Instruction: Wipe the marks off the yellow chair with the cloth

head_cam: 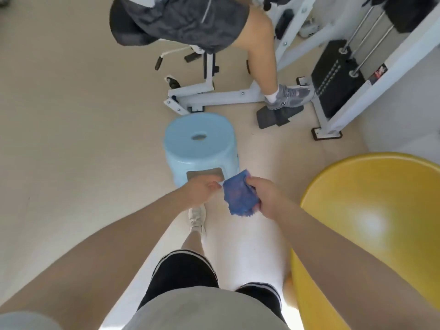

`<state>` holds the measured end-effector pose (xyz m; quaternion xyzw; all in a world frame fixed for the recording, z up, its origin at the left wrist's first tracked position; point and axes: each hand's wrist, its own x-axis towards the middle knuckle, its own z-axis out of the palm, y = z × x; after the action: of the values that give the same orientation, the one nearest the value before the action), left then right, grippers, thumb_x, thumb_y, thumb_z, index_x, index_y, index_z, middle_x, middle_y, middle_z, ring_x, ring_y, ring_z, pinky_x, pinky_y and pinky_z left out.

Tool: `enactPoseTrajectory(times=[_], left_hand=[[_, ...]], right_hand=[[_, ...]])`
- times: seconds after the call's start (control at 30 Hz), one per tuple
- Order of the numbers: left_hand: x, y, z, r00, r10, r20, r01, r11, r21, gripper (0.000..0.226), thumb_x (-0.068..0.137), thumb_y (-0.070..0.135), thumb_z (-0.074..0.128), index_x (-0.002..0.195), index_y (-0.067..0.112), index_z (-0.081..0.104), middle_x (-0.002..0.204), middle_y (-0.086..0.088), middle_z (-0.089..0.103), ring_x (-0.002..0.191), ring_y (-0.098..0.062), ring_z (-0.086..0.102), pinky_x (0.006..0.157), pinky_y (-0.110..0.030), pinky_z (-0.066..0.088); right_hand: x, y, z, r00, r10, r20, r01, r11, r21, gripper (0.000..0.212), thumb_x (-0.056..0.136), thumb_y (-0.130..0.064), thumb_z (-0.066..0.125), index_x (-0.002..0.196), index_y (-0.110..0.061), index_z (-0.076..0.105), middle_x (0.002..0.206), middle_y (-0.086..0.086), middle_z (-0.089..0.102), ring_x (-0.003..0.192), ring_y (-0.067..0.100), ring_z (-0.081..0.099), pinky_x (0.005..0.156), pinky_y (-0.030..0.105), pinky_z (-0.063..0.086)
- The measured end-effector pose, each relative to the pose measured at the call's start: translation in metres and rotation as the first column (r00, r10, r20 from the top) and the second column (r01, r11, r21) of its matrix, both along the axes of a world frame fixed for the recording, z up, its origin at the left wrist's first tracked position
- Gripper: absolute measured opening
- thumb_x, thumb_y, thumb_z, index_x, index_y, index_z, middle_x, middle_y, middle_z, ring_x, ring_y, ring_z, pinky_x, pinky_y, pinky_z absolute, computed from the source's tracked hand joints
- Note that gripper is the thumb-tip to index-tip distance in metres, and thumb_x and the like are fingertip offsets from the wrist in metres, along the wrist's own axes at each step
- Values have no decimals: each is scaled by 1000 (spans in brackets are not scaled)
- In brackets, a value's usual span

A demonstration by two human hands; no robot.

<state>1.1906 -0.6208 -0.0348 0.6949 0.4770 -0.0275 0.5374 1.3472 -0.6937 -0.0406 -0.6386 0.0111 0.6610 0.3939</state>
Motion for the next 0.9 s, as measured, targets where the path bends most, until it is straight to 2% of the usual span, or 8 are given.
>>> enactPoseTrajectory(times=[0.07,0.2,0.3,0.5,0.63,0.73,0.83,0.9], left_hand=[[-3,39,0,999,33,26,-32,999,-38,27,92,-5,39,110,2,58,102,-7,55,100,-16,48,74,-14,38],[-2,122,-1,984,169,-48,-174,973,-154,33,96,8,40,128,5,48,116,-10,53,108,-21,49,82,-19,32],[-5,174,-6,981,191,-22,-191,949,-251,22,94,16,42,106,7,59,103,-12,61,98,-28,58,77,-27,38],[-22,237,-25,851,517,94,-354,696,-624,18,96,29,42,95,21,59,87,3,62,79,-11,57,78,-24,43],[-29,259,-62,836,542,87,-407,718,-565,7,88,8,52,89,14,55,84,-6,60,77,-14,57,75,-17,49],[-27,273,-107,813,582,18,-510,726,-462,14,87,2,49,85,16,50,71,-4,55,63,-13,52,54,-9,46],[-27,284,-161,815,580,1,-535,752,-384,21,89,3,48,82,22,50,66,-1,52,57,-11,47,49,-10,39],[-27,287,-188,812,584,-5,-541,748,-385,21,89,1,46,100,17,55,73,0,55,63,-12,48,47,-6,36]], right_hand=[[-7,41,-1,1000,14,1,-14,1000,-14,25,96,-22,44,80,-9,58,83,6,60,70,19,58,50,22,44],[-16,122,2,998,24,-59,-27,999,-41,23,97,-26,41,88,-13,58,85,7,62,63,23,59,39,20,44],[-21,183,1,997,-10,-83,9,1000,-8,25,96,-28,42,91,-12,61,78,4,69,72,24,62,57,33,48],[-24,265,-14,996,-49,-69,53,998,45,29,96,-27,41,85,-10,63,67,0,72,74,17,65,66,30,49],[-26,304,-54,998,4,-57,-4,1000,-2,29,94,-33,46,96,-9,63,94,7,69,86,22,64,75,37,52],[-32,319,-103,948,267,172,-252,962,-105,22,90,-23,55,105,-9,63,106,13,68,93,29,65,80,45,53],[-35,327,-163,830,391,399,-354,920,-165,12,87,-6,53,95,-8,60,94,13,63,83,25,58,69,32,46],[-36,332,-192,766,450,459,-399,893,-210,13,86,-5,50,94,-3,59,87,12,59,79,22,53,65,28,41]])
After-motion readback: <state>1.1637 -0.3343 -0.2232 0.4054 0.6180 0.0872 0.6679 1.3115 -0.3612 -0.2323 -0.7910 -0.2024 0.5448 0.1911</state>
